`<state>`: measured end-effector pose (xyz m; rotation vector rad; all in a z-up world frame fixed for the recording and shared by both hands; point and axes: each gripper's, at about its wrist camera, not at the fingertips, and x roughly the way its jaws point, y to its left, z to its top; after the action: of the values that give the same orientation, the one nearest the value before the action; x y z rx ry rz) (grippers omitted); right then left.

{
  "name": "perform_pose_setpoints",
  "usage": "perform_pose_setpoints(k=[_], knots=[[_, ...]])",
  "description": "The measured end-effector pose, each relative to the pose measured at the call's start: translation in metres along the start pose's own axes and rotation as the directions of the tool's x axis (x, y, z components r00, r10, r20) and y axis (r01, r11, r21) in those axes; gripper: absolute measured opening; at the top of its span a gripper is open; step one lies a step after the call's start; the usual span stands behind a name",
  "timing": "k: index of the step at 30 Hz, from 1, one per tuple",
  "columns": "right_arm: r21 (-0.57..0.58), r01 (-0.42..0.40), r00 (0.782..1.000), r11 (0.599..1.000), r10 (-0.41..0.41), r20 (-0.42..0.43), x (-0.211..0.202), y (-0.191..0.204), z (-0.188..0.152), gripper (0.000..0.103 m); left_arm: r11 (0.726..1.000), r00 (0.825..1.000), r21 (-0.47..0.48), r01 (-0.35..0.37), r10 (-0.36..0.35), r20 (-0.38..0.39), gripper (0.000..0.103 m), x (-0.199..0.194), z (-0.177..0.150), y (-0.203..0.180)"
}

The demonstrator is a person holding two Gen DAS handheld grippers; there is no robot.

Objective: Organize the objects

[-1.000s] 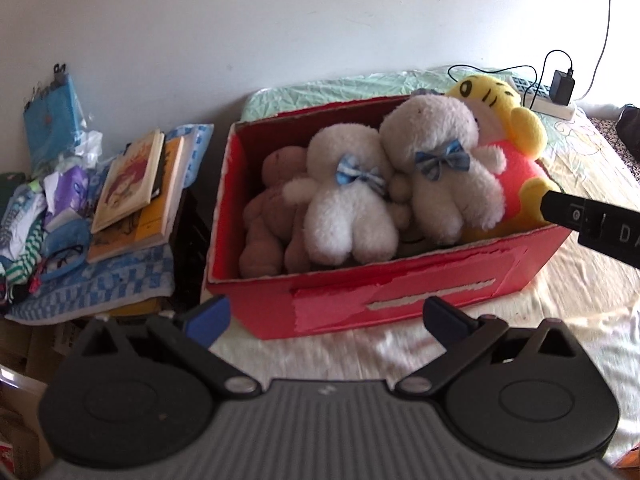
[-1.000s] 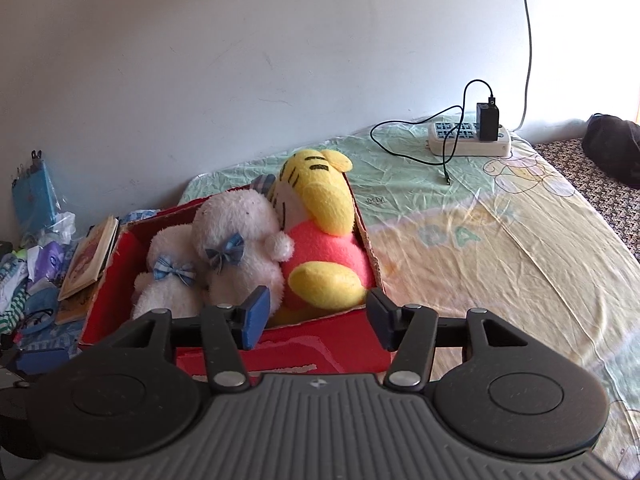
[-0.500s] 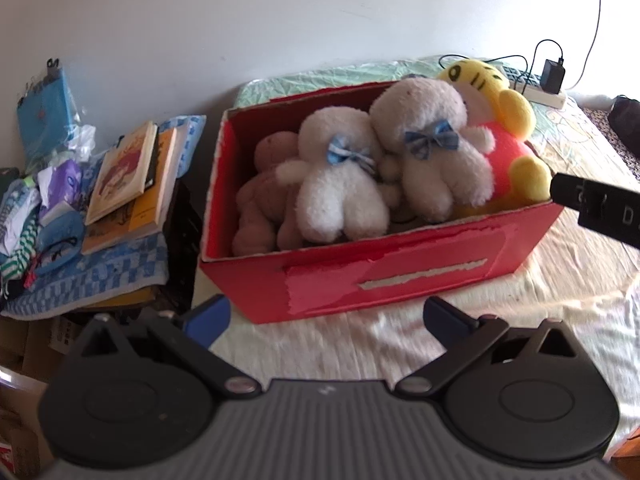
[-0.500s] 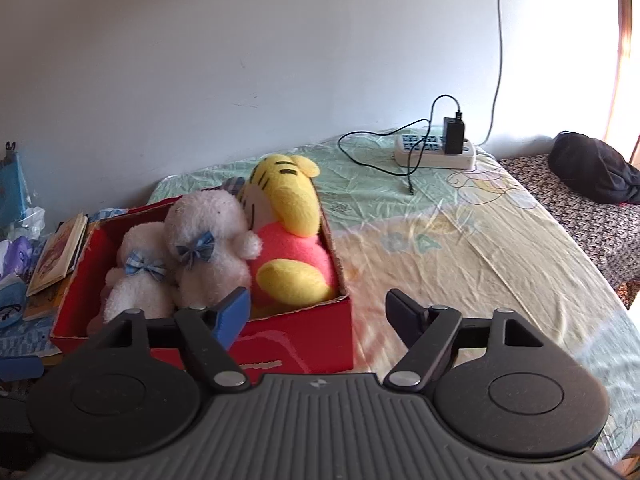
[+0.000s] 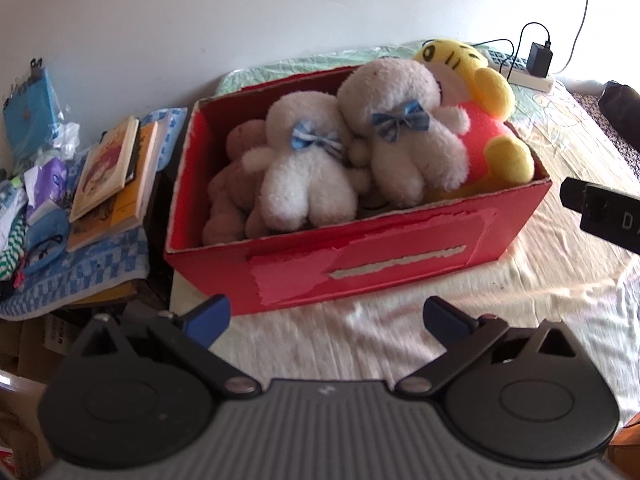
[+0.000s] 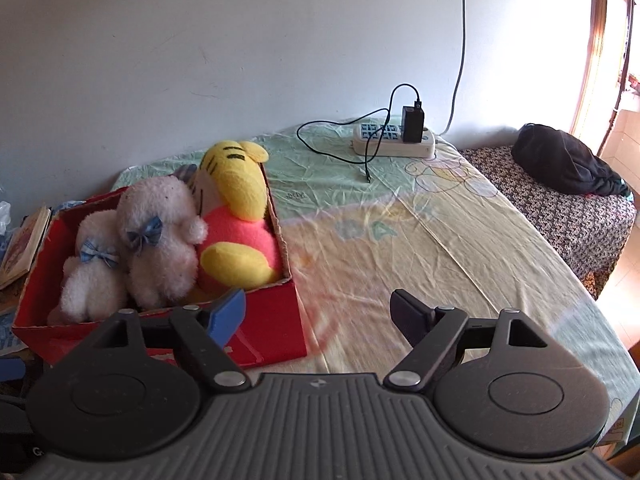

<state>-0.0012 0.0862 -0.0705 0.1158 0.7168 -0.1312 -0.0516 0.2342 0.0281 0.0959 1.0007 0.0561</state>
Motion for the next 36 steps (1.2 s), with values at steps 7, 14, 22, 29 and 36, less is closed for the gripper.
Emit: perform_pose_setpoints(k=[7, 14, 22, 29, 36], knots=[[0.014, -0.066, 0.997, 0.998, 0.067, -0.044, 0.001, 0.0, 0.004, 0.082, 1.0, 1.0, 0.005, -0.012, 0.012, 0.021, 0.102, -0.005, 0.003, 0.0], [-0.011, -0.093, 0.995, 0.996, 0.093, -0.039, -0.001, 0.007, 0.014, 0.082, 0.999, 0.998, -0.005, -0.053, 0.053, 0.044, 0.103, -0.012, 0.014, 0.009], [-0.037, -0.065, 0.998, 0.997, 0.065, -0.012, -0.005, 0.009, 0.028, 0.082, 0.999, 0.997, -0.014, -0.045, 0.045, 0.062, 0.103, -0.017, 0.021, 0.014], [-0.037, -0.028, 0.999, 0.999, 0.027, -0.024, 0.0, 0.007, 0.03, 0.082, 0.998, 0.996, -0.021, -0.061, 0.062, 0.057, 0.103, -0.01, 0.022, 0.012], [-0.033, -0.029, 0.999, 0.999, 0.027, -0.038, 0.004, 0.008, 0.029, 0.082, 0.997, 0.997, -0.04, -0.058, 0.06, 0.043, 0.103, -0.006, 0.02, 0.017]])
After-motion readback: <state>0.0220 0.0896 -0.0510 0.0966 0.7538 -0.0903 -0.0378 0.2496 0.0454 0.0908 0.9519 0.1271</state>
